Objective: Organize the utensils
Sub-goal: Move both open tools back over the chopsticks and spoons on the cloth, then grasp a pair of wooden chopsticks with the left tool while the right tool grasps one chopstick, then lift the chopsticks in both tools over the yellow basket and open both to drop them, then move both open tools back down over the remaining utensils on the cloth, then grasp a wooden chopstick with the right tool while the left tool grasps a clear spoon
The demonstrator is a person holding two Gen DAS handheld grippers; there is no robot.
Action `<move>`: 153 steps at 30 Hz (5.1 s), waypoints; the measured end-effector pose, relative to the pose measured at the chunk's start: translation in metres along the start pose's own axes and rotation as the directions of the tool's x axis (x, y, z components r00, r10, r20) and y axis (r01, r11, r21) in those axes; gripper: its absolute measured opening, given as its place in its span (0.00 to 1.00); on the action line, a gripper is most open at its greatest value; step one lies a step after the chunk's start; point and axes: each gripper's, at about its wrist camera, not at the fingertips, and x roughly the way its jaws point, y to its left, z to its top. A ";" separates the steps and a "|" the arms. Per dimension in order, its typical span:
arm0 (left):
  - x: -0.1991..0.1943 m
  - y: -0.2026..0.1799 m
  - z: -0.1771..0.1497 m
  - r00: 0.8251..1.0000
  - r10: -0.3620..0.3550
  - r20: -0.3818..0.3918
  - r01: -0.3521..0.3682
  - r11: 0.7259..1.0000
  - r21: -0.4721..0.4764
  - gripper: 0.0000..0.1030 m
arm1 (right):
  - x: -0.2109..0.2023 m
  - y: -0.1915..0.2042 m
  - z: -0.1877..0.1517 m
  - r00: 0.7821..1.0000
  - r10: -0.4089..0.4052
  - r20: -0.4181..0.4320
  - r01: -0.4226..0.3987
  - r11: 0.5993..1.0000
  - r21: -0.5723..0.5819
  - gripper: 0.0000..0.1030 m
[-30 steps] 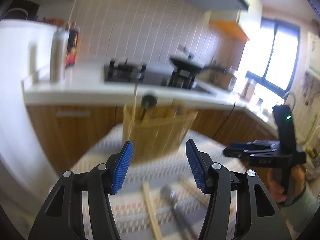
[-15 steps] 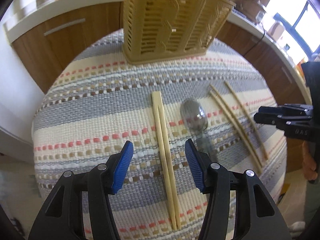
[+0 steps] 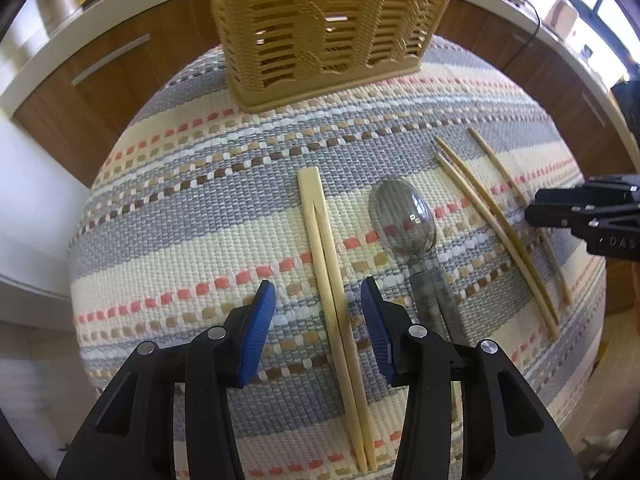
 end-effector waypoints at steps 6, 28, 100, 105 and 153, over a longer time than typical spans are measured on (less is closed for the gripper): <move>0.008 -0.016 0.010 0.997 0.063 -0.046 -0.060 0.995 0.077 0.37 | 0.009 0.008 0.017 0.998 -0.048 -0.049 0.046 0.998 -0.040 0.27; -0.026 -0.038 -0.004 0.994 0.014 0.106 -0.022 0.997 0.074 0.10 | -0.021 0.039 -0.007 0.997 -0.053 0.058 0.061 0.990 -0.128 0.04; -0.122 0.032 0.115 0.464 0.049 0.884 0.112 0.987 -0.113 0.14 | -0.133 0.023 0.139 0.525 0.174 0.833 0.019 0.976 -0.216 0.05; -0.131 0.031 0.101 0.490 0.030 0.871 0.135 0.985 -0.110 0.29 | -0.139 0.017 0.121 0.548 0.192 0.814 -0.028 0.977 -0.211 0.06; -0.019 -0.037 -0.032 0.969 -0.110 0.221 0.124 0.991 -0.050 0.46 | -0.023 0.050 -0.036 0.949 0.009 0.315 0.007 0.999 -0.049 0.20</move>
